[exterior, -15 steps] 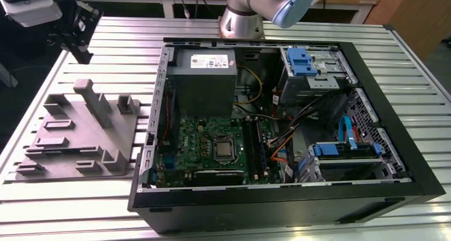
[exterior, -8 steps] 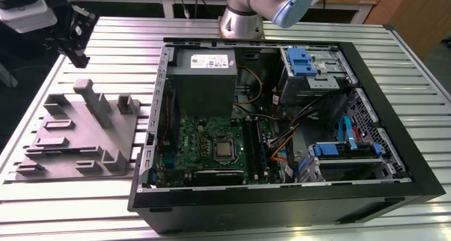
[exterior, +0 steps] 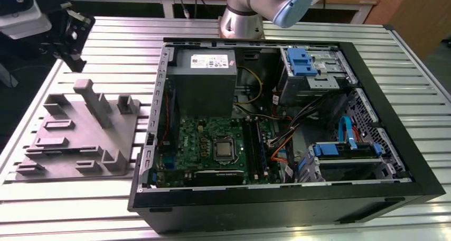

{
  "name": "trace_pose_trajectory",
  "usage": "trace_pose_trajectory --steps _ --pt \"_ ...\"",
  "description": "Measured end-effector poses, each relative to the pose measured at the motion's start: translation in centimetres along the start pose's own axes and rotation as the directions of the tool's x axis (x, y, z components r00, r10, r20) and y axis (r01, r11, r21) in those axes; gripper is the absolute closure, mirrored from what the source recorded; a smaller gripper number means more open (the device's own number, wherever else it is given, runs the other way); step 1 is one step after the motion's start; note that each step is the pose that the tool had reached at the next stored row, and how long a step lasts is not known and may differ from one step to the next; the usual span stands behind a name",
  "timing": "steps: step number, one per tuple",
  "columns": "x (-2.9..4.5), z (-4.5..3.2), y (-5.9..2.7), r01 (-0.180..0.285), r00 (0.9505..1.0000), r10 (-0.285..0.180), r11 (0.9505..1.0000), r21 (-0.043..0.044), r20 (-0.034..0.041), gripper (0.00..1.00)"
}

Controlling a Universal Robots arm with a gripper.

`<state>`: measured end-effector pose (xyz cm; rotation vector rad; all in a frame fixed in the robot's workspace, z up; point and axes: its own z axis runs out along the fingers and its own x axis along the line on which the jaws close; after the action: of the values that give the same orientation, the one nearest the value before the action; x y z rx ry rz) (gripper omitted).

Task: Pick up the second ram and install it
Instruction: 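Reach for the second ram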

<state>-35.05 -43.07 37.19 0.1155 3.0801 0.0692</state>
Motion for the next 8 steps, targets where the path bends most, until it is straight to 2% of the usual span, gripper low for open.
trace_pose_trajectory --steps 8 --pt "0.73 0.35 -0.51 0.000 1.0000 0.000 1.0000 0.0000 0.0000 0.90"
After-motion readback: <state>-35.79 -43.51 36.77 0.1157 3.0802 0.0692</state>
